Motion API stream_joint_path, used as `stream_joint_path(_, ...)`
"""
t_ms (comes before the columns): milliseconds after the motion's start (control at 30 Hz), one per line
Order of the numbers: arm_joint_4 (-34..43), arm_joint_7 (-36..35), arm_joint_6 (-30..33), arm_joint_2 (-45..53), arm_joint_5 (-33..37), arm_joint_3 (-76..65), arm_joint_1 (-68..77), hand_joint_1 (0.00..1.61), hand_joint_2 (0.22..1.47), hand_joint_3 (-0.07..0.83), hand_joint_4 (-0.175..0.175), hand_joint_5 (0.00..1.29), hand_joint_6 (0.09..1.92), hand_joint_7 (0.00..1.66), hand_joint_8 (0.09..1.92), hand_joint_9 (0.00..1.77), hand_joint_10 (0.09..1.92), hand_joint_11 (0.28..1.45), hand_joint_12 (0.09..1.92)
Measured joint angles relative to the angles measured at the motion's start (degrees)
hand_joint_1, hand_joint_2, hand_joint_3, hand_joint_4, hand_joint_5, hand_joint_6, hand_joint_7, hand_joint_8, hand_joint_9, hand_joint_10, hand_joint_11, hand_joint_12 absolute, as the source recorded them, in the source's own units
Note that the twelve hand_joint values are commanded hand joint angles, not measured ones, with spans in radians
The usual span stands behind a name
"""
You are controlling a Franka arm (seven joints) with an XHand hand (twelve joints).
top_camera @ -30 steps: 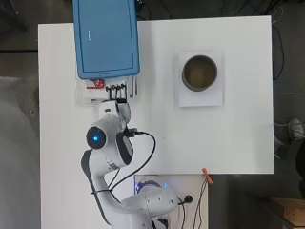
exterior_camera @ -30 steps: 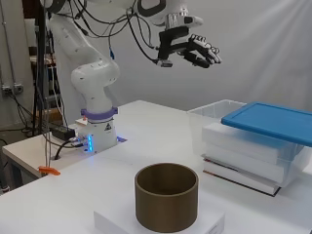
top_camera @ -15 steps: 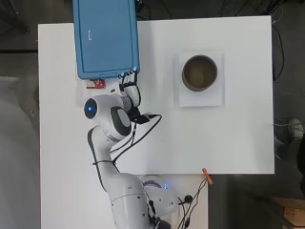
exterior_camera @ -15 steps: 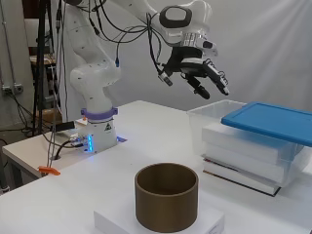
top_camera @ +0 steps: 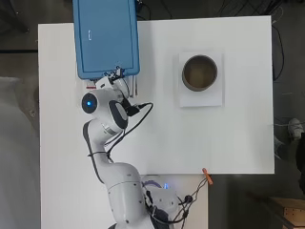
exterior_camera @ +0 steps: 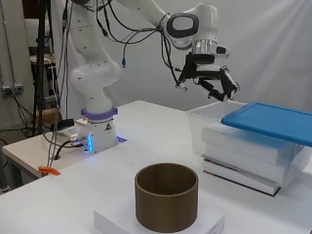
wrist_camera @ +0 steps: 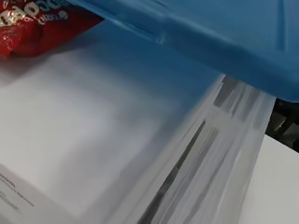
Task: Teleoperate dual arm-hand system to remove items from a box
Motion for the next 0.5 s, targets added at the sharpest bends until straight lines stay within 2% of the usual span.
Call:
stream_joint_path(33, -0.76, 0.05, 1.05, -0.48, 0.78, -0.39, 0.02, 0.94, 1.16, -0.002, 0.139, 0.85, 1.04, 1.17, 1.63, 1.44, 1.47, 1.00, 1.56)
stream_joint_path(67, -2.04, -0.58, 2.75, -1.38, 3.81, -0.80, 0.08, 0.97, 1.16, -0.003, 0.158, 0.88, 1.08, 1.20, 1.79, 1.46, 1.69, 1.03, 1.73)
stream_joint_path(133, -3.40, -1.03, 4.13, -2.57, 12.29, -1.27, 0.20, 0.99, 1.14, -0.003, 0.172, 0.92, 1.07, 1.22, 1.91, 1.47, 1.87, 1.04, 1.85)
stream_joint_path(200, -3.38, -0.28, 2.95, -3.35, 20.47, -1.42, 0.30, 1.00, 1.13, -0.003, 0.175, 0.94, 1.05, 1.25, 1.92, 1.48, 1.91, 1.06, 1.87)
stream_joint_path(267, -3.97, 0.44, 2.14, -3.83, 25.77, -1.51, 0.32, 1.00, 1.12, -0.002, 0.175, 0.96, 1.02, 1.27, 1.92, 1.49, 1.92, 1.07, 1.86)
stream_joint_path(400, -6.51, 0.73, 1.62, -4.19, 27.55, -2.13, 0.10, 1.01, 1.12, -0.001, 0.175, 0.97, 0.99, 1.32, 1.92, 1.53, 1.92, 1.10, 1.85)
stream_joint_path(500, -7.77, 1.38, 1.52, -3.35, 26.14, -2.73, -0.27, 1.01, 1.11, -0.001, 0.175, 0.98, 0.98, 1.35, 1.92, 1.55, 1.92, 1.11, 1.83)
